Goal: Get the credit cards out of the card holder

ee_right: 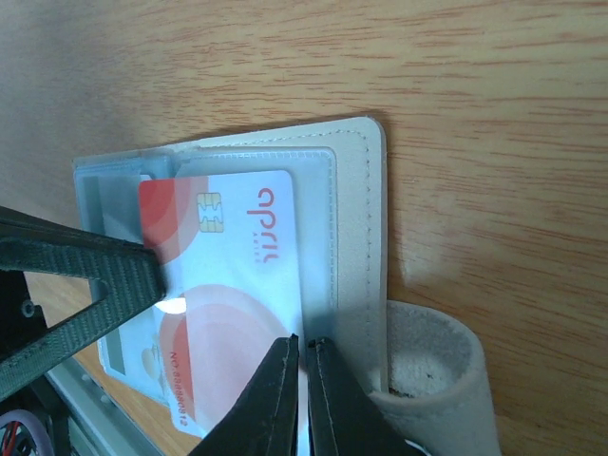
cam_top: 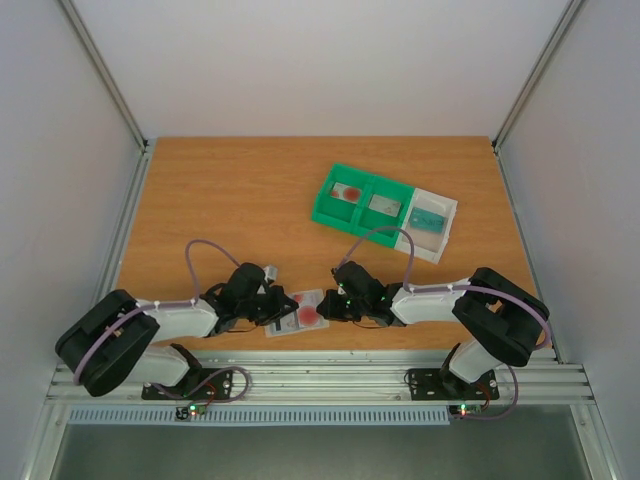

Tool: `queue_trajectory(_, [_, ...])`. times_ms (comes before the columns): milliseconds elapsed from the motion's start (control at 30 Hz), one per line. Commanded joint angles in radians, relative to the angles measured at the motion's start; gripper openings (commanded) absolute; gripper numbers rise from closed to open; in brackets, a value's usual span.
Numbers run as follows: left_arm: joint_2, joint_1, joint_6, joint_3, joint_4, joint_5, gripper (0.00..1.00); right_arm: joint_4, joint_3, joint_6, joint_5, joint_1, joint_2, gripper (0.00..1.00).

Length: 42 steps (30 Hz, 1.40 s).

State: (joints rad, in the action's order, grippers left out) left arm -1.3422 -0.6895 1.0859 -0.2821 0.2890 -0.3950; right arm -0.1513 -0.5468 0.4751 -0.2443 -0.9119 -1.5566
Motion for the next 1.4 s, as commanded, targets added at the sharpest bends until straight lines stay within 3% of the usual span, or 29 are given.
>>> queue_trajectory(0, [0.044,-0.002,-0.03,-0.008,-0.061,0.036,0.0,0.087,0.045,0.014,0.052,-0.007,-0.025,0.08])
queue_trajectory(533, [0.201,-0.002,-0.068,-0.017,-0.231,0.102,0.0,0.107,0.047,0.016,0.075,-0.006,0.002,0.08])
queue_trajectory(833, [0.358,-0.001,-0.098,-0.043,-0.414,0.176,0.0,0.09,0.025,-0.016,0.047,-0.007,0.065,0.11])
queue_trajectory(1133, [0.546,-0.001,-0.106,-0.083,-0.517,0.195,0.01,-0.023,0.033,-0.007,-0.066,-0.006,0.149,0.26])
queue_trajectory(1367, [0.668,-0.001,-0.074,-0.091,-0.49,0.149,0.0,-0.295,0.072,0.108,-0.199,-0.006,0.138,0.38])
